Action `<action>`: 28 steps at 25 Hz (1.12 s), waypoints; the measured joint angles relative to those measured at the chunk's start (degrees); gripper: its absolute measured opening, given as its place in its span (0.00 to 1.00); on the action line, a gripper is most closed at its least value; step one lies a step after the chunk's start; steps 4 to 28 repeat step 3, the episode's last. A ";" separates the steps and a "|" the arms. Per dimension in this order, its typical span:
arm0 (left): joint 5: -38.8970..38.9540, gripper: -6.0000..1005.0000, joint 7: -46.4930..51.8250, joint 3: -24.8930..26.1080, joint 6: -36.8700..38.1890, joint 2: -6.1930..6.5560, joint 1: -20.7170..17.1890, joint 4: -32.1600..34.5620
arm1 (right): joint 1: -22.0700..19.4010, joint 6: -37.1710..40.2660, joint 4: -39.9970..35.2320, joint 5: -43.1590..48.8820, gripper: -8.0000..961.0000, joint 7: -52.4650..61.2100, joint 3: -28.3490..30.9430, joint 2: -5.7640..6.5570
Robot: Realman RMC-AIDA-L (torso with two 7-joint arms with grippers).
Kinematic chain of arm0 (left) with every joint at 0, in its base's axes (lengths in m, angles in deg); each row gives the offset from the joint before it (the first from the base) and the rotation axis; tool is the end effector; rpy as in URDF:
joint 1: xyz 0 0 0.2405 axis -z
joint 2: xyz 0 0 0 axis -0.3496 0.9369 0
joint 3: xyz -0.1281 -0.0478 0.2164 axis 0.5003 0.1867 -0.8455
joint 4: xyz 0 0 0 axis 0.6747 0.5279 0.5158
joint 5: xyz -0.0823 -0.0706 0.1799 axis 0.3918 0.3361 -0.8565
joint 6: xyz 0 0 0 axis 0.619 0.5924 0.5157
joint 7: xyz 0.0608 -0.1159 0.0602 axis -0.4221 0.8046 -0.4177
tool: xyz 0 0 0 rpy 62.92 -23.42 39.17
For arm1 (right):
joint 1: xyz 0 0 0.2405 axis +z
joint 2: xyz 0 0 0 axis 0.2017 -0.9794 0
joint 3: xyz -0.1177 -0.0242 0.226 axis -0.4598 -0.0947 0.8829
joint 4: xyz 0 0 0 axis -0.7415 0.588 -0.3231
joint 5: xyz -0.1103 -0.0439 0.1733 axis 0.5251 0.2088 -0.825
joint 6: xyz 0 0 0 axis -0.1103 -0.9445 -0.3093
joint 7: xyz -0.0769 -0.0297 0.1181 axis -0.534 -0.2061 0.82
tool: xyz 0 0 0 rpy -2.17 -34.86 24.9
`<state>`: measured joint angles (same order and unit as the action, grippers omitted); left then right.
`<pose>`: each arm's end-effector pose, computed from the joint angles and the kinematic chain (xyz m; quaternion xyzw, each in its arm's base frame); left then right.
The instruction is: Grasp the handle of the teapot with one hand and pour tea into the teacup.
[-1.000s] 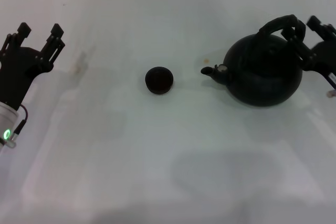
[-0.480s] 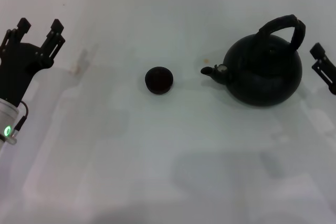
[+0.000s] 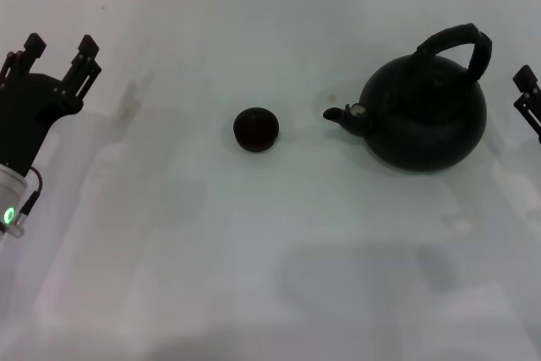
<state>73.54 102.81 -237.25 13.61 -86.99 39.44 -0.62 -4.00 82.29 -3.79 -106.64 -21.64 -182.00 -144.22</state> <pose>-0.3308 0.2748 -0.0405 -0.7029 -0.3012 -0.3782 0.5217 0.3568 0.2201 -0.0132 -0.7220 0.2224 0.3417 0.5591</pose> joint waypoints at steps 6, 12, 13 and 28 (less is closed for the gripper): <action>-0.05 0.80 0.00 0.00 -0.01 0.00 0.00 0.01 | -0.02 -0.49 0.00 0.00 0.91 0.00 -0.06 0.01; -0.05 0.80 0.00 0.00 -0.01 0.00 0.00 0.01 | -0.02 -0.49 0.00 0.00 0.91 0.00 -0.06 0.01; -0.05 0.80 0.00 0.00 -0.01 0.00 0.00 0.01 | -0.02 -0.49 0.00 0.00 0.91 0.00 -0.06 0.01; -0.05 0.80 0.00 0.00 -0.01 0.00 0.00 0.01 | -0.02 -0.49 0.00 0.00 0.91 0.00 -0.06 0.01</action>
